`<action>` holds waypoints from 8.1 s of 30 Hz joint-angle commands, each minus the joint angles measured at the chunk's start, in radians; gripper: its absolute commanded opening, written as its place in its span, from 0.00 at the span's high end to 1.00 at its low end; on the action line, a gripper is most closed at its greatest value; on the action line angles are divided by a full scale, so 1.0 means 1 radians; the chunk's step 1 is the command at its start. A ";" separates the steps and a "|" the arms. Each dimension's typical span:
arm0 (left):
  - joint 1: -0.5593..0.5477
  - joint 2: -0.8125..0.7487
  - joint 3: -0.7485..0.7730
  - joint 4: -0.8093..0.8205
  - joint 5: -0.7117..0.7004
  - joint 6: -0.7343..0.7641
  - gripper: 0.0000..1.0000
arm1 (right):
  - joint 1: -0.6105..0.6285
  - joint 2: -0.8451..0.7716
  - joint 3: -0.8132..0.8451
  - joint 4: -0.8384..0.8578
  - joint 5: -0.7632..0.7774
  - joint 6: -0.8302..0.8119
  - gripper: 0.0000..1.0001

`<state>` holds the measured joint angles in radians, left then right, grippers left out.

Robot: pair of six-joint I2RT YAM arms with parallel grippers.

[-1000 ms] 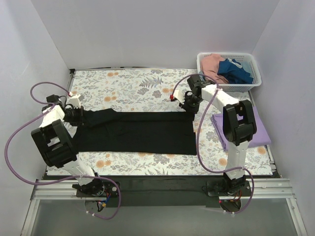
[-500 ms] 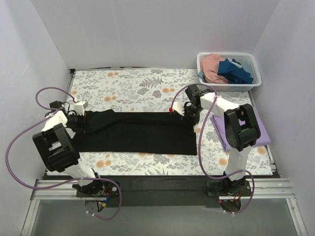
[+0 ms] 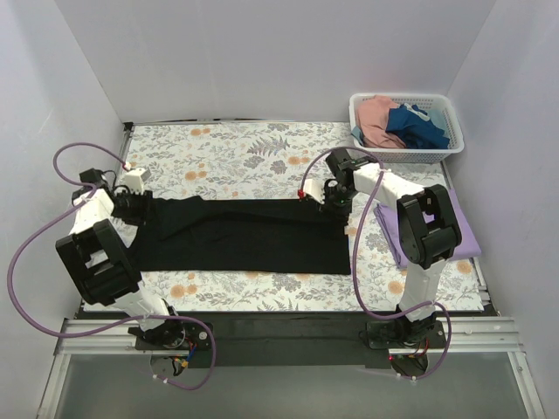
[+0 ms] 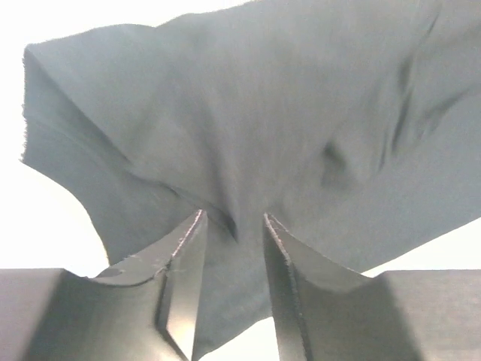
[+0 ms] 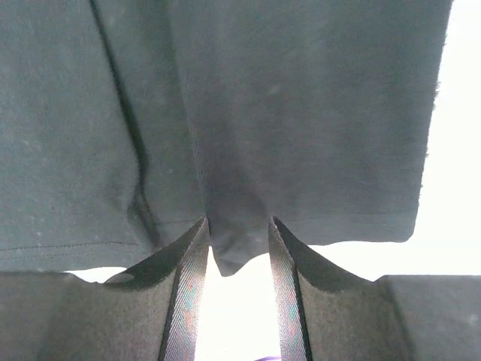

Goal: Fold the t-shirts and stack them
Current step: Fold the tshirt

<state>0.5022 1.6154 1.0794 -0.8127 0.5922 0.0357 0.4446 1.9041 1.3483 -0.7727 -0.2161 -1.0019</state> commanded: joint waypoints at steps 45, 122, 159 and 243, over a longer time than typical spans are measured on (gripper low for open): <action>-0.149 0.011 0.077 0.035 -0.031 -0.079 1.00 | 0.006 0.142 0.141 -0.122 -0.134 0.111 0.61; -0.015 -0.005 0.080 -0.204 0.262 -0.065 0.66 | 0.192 0.328 0.727 0.029 -0.453 0.475 0.20; -0.024 0.026 0.048 -0.376 0.199 0.361 1.00 | 0.393 0.419 0.485 0.707 -0.520 0.798 0.27; 0.081 0.368 0.225 0.147 0.133 -0.491 0.63 | 0.447 0.477 0.566 0.516 -0.526 0.988 0.33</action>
<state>0.5827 1.9923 1.3144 -0.6872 0.7105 -0.4545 0.8879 2.3844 1.9034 -0.2871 -0.6872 -0.0505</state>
